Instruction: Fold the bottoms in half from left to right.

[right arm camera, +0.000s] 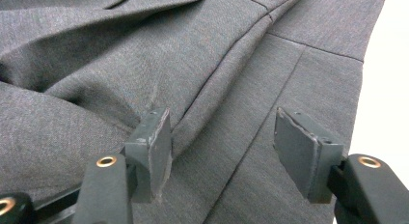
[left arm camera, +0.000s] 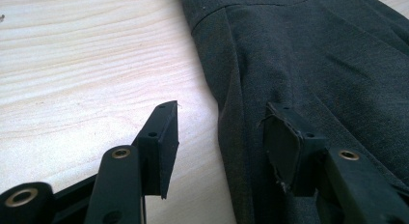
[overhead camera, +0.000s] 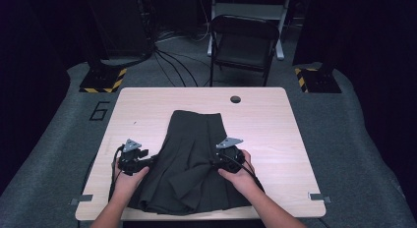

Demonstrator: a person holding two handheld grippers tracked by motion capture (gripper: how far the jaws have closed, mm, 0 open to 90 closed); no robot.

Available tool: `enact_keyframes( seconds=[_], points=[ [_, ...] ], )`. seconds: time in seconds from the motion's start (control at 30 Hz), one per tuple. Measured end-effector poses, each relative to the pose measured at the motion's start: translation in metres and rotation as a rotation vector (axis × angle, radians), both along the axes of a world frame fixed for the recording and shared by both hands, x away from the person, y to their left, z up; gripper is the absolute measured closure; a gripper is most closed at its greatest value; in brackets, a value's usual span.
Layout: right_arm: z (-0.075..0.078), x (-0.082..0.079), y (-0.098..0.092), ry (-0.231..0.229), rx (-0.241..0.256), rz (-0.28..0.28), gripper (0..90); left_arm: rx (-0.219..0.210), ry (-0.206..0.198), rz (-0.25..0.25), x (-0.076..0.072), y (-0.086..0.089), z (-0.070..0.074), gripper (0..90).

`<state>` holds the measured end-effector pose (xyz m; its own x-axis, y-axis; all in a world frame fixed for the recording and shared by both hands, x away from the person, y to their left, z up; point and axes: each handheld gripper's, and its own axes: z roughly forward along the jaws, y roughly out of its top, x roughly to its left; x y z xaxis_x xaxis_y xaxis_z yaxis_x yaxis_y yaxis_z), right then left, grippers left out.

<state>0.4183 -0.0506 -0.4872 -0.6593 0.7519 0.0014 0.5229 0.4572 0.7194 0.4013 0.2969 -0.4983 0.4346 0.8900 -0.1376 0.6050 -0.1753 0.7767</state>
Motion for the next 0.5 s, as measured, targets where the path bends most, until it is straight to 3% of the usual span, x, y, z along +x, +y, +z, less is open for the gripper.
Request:
enact_keyframes(
  seconds=[0.23,0.4,0.47,0.5],
  points=[
    [0.009,-0.001,0.002,-0.023,0.021,0.016,38.5,0.004,-0.003,-0.005,-0.001,0.0,0.001,47.0],
    [0.021,-0.008,0.022,-0.052,0.059,0.059,36.4,0.008,-0.006,-0.008,0.0,-0.001,0.0,47.0],
    [0.021,-0.009,0.026,-0.05,0.06,0.076,36.0,0.008,-0.008,-0.009,0.0,-0.001,0.001,47.0],
    [0.019,-0.014,0.035,-0.048,0.042,0.11,35.5,0.009,-0.008,-0.009,0.0,0.0,0.001,47.0]
  ],
)
